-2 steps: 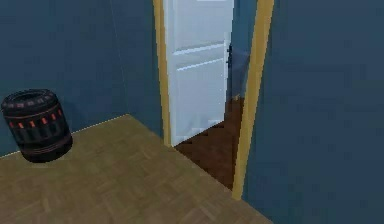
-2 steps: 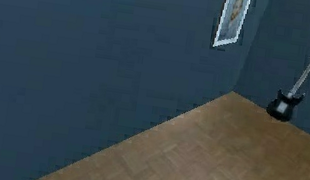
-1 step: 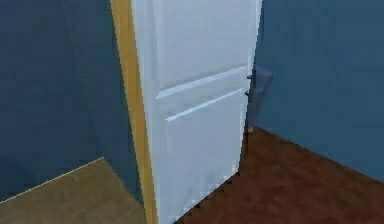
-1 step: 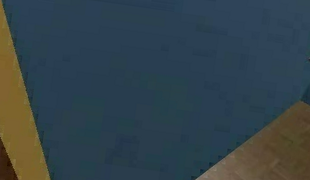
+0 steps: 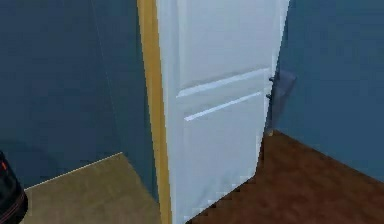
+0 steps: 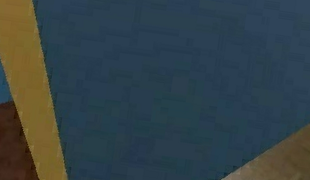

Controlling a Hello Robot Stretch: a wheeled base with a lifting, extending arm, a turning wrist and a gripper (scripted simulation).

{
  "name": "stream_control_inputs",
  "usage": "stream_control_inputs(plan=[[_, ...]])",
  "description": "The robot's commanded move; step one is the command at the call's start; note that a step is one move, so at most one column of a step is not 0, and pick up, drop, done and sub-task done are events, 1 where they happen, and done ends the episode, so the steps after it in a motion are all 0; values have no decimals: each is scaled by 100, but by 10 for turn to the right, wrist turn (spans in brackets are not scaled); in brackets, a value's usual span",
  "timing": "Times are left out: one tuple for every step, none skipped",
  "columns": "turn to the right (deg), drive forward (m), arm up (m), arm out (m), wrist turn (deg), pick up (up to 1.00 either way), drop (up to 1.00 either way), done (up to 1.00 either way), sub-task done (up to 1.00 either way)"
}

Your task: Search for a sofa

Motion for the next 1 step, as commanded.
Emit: stream_control_inputs(plan=[[0, 15, 0, 0, 0, 0, 0, 0, 0]])
